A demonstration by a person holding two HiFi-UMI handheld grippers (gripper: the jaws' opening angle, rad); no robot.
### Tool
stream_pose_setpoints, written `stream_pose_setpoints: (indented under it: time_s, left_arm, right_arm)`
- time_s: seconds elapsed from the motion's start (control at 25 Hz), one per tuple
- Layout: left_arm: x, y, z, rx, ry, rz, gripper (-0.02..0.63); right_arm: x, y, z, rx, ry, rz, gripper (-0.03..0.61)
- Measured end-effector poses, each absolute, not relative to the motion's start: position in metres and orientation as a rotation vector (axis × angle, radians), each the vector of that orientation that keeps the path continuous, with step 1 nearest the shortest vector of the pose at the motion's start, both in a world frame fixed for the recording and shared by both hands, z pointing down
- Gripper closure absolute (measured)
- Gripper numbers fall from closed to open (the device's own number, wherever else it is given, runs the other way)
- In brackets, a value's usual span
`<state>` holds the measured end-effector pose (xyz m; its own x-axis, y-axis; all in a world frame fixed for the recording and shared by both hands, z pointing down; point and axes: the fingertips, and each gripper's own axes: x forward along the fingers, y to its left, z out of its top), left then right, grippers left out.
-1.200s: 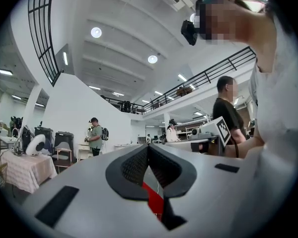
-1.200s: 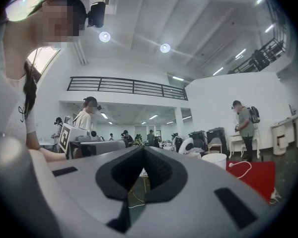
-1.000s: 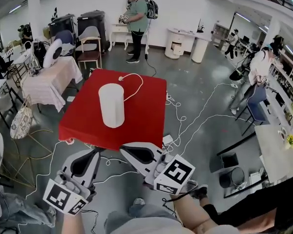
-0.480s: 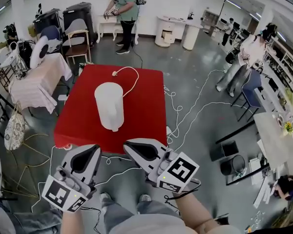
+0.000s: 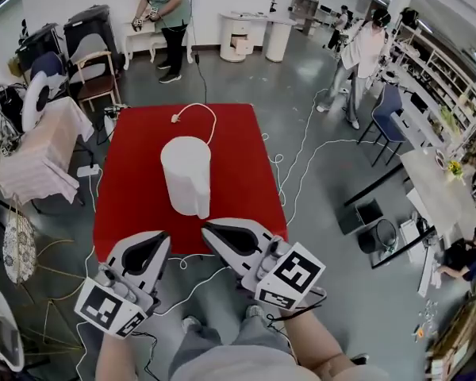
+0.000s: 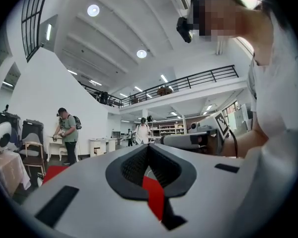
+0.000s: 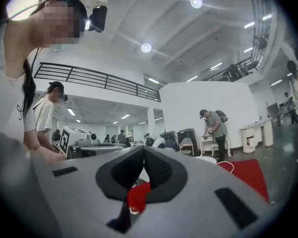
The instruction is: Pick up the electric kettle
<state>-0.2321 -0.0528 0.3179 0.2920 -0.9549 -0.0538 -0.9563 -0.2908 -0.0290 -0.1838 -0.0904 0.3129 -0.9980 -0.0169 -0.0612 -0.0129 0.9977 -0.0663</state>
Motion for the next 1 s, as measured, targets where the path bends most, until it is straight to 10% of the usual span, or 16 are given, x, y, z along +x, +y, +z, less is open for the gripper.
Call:
stream_pose_setpoints:
  time_s: [0.8,1.0]
  left_arm:
    - [-0.252,-0.132,0.42,-2.742,1.611,-0.095,0.601]
    - [-0.247,-0.159,0.443,-2.792,1.586,-0.124,0.51]
  right_arm:
    - [-0.184,-0.106,0.332,-0.501,3.047,-0.109,0.572]
    - [-0.184,-0.116,0.337,-0.542,3.053,-0.111,0.572]
